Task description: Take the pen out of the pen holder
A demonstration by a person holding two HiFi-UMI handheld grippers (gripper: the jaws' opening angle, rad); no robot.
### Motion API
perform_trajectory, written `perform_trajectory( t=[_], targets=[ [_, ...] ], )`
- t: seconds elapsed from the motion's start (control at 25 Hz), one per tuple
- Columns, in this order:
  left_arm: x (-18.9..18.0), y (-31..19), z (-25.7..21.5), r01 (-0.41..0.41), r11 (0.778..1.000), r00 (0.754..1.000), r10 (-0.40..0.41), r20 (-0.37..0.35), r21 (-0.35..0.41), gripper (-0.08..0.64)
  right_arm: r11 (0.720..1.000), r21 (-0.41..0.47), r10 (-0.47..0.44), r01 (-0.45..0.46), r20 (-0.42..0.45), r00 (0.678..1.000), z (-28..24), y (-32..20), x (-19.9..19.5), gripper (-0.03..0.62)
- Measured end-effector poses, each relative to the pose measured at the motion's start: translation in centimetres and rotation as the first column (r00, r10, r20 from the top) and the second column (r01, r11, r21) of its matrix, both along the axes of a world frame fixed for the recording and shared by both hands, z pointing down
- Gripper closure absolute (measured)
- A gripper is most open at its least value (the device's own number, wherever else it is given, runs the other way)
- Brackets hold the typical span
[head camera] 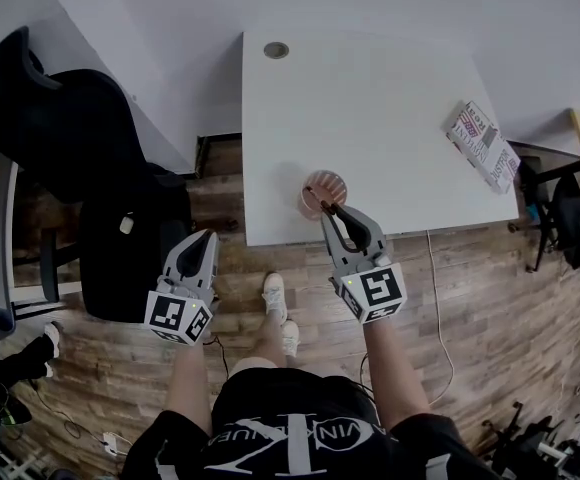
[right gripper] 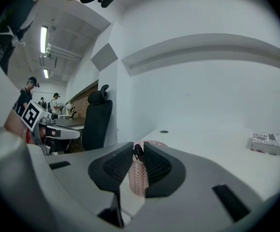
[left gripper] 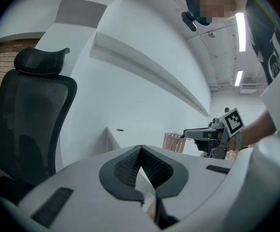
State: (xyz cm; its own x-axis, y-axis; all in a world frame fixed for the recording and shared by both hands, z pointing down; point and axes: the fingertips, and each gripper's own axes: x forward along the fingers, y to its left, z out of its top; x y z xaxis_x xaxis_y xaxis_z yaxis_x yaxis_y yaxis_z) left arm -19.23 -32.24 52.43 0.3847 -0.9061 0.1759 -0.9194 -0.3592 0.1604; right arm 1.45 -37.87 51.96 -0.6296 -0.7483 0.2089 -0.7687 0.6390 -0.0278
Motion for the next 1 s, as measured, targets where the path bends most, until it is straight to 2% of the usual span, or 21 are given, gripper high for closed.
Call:
perform_trajectory(
  t=[0.76, 1.0],
  targets=[
    [1.2, -1.0, -1.7, -0.008, 0.999, 1.000, 0.008, -0.002, 0.032, 0.548, 1.000, 0.009, 0.014, -0.015, 0.105, 0.994, -3.1, -0.8, 2.3, 0.525],
    [1.3, -1.1, -2.7, 0.001, 0.999, 1.000, -0.001, -0.001, 0.047, 0.548, 1.000, 0.014, 0.005, -0.007, 0.108, 0.994, -4.4, -0.8, 2.7, 0.525]
  ],
)
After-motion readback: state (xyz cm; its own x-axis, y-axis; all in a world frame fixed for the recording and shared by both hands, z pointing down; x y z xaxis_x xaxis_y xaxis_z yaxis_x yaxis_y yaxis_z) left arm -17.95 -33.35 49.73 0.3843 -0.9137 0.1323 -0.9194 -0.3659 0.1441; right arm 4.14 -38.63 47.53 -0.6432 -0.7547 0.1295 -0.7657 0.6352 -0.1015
